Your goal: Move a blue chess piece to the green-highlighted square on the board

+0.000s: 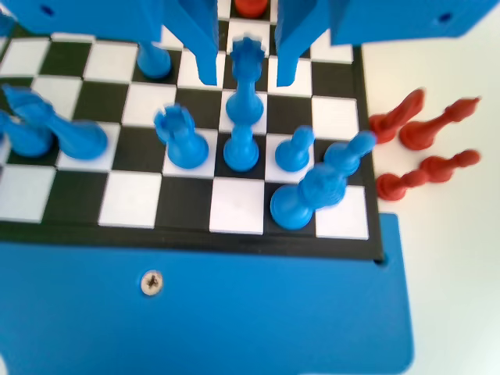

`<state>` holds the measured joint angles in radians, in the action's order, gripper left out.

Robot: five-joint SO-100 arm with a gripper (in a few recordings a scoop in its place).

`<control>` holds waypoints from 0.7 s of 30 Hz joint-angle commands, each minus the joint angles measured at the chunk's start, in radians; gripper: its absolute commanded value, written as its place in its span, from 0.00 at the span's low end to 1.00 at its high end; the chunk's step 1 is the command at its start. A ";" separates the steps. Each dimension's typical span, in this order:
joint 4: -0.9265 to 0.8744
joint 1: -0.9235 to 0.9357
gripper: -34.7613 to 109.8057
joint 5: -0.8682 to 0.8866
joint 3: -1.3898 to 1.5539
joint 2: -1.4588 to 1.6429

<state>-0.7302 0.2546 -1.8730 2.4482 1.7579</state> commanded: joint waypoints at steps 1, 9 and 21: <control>-0.098 0.000 0.32 0.012 -0.110 0.101; -0.388 -0.009 0.27 0.020 -0.347 0.199; -0.733 -0.034 0.25 0.031 -0.477 0.506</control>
<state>-1.3806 0.2240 -1.8362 2.0479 2.1154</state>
